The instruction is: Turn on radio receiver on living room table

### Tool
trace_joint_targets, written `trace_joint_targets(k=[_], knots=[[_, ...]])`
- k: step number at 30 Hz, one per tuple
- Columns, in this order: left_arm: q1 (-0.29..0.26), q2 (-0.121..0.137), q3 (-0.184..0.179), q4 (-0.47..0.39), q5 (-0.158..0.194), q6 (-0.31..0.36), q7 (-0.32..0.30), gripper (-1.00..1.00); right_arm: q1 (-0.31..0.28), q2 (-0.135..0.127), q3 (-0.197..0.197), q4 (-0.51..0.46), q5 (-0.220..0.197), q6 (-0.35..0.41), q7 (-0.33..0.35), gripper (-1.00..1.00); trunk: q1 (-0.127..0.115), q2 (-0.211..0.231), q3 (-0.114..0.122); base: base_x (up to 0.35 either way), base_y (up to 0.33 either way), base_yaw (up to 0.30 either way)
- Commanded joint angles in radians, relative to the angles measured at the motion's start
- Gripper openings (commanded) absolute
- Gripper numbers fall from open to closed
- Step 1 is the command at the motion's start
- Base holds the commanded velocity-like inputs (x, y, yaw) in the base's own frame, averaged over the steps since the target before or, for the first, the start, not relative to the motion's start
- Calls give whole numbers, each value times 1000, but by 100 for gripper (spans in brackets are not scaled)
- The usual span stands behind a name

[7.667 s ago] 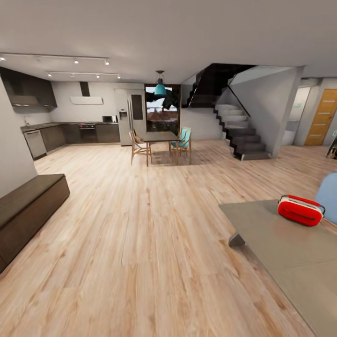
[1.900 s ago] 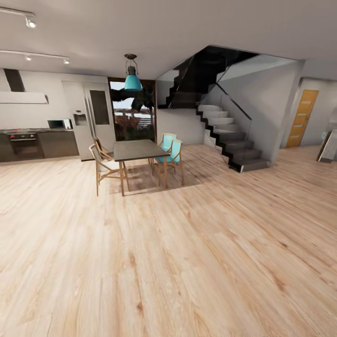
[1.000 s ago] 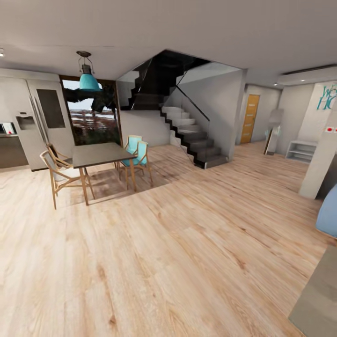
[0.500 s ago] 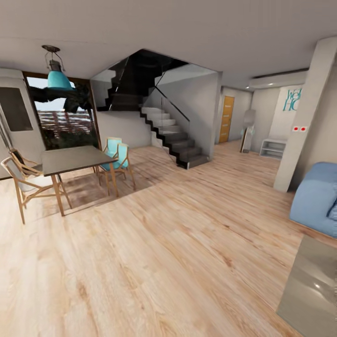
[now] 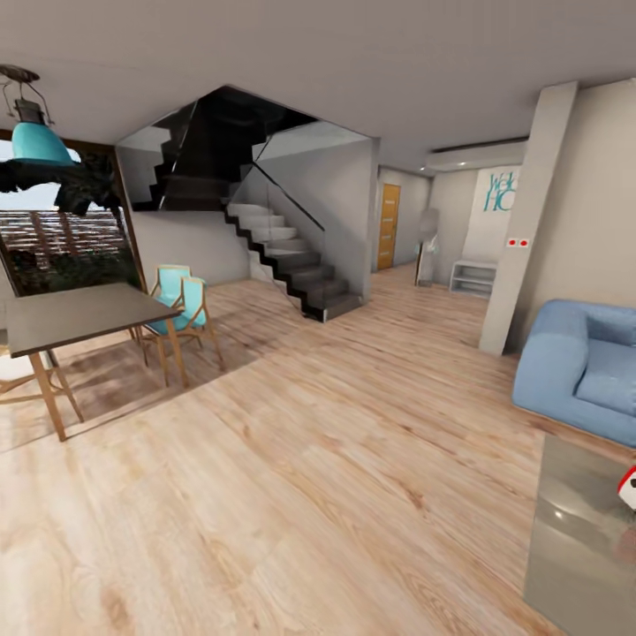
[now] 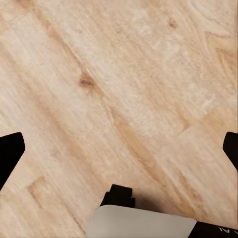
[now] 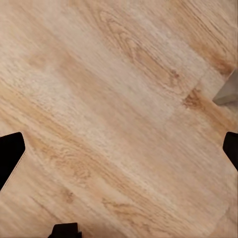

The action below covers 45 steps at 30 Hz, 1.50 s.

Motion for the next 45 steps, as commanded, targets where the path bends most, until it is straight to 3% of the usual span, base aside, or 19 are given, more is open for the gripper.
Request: trace_joint_targets(k=[1,25,45], knots=[[0,0,0,0,0,0,0,100,0,0,0,0,0,0,0,100,0,0,0,258,217,-243],[0,3,0,0,2,0,2,100,0,0,0,0,0,0,0,100,0,0,1,258,212,-257],[0,5,2,1,4,0,2,100,0,0,0,0,0,0,0,100,0,0,1,295,106,-268]])
